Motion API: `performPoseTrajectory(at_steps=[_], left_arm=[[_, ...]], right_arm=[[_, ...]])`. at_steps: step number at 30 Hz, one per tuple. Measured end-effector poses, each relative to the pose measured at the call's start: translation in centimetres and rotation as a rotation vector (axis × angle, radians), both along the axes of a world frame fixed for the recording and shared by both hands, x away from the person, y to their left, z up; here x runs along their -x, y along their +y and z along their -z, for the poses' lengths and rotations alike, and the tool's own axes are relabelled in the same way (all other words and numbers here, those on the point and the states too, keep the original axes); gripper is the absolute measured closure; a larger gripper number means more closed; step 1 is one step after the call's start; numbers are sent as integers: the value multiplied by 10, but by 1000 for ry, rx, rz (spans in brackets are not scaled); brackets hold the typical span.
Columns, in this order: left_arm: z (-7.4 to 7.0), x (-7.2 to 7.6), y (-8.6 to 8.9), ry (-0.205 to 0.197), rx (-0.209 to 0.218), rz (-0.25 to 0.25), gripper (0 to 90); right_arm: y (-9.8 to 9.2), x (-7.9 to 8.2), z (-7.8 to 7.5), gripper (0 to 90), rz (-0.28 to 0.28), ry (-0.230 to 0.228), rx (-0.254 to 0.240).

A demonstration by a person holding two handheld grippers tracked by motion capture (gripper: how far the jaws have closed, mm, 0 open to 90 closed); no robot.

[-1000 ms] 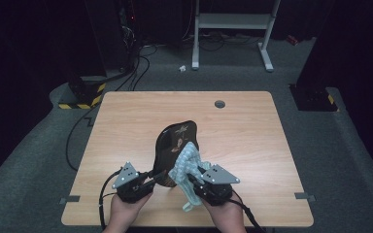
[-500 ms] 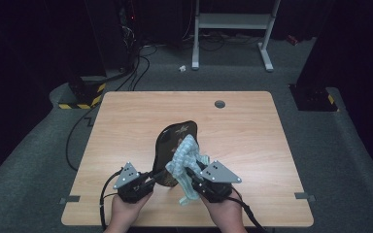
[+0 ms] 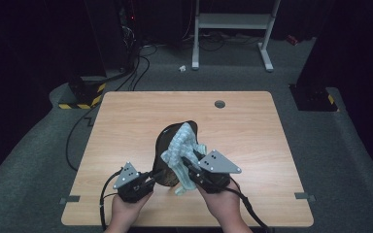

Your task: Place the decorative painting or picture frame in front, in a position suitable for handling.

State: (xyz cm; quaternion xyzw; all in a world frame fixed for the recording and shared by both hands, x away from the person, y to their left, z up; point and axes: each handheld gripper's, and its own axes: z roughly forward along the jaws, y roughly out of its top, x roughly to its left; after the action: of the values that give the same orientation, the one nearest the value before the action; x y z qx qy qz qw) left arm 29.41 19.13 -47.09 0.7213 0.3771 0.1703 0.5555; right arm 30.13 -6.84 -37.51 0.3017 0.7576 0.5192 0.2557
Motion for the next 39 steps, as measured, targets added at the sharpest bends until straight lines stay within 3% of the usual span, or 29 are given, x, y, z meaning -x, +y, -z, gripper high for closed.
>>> performPoseTrajectory(at_steps=[15,39], left_arm=[[1,0,0,-1,6,1,778],[1,-2,3,2,6,15,780]], right_arm=[[7,-15,-29,659,1,-42,-53],[15,-35,-58,659,6,-80,-113]])
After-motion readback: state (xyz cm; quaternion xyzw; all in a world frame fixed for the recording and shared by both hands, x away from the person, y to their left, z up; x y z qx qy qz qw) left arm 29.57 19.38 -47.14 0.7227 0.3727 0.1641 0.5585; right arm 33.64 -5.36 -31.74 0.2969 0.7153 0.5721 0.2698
